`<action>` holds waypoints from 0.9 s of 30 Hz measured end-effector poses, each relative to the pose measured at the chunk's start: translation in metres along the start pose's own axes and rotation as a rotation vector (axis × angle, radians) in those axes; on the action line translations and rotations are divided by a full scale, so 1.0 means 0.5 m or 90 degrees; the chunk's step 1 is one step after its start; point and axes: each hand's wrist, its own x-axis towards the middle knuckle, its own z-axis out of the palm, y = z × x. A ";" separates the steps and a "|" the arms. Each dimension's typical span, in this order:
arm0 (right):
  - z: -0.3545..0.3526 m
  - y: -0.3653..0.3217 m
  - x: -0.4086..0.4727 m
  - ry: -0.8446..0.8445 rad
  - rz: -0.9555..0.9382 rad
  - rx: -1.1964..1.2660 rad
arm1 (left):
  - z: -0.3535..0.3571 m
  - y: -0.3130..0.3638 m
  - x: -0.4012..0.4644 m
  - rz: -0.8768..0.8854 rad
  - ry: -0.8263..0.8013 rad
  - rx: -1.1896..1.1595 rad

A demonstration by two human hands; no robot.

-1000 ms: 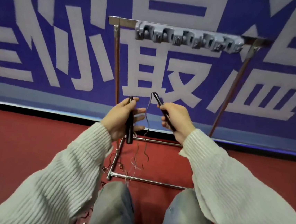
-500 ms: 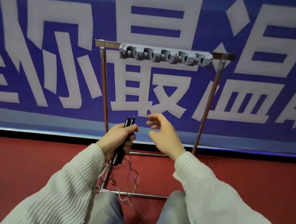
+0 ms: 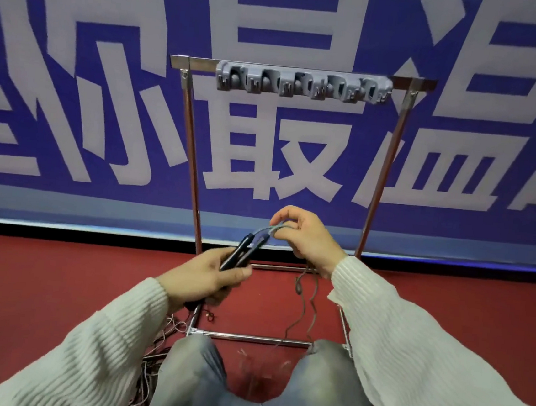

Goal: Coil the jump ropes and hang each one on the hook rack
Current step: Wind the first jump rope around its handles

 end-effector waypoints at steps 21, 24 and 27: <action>0.101 -0.029 -0.037 0.078 0.026 0.210 | -0.004 0.066 0.016 0.124 0.102 0.232; 0.089 -0.037 -0.039 0.048 0.022 0.229 | -0.006 0.063 0.011 0.107 0.091 0.242; 0.087 -0.037 -0.039 0.077 0.026 0.229 | -0.014 0.055 0.016 0.103 0.070 0.297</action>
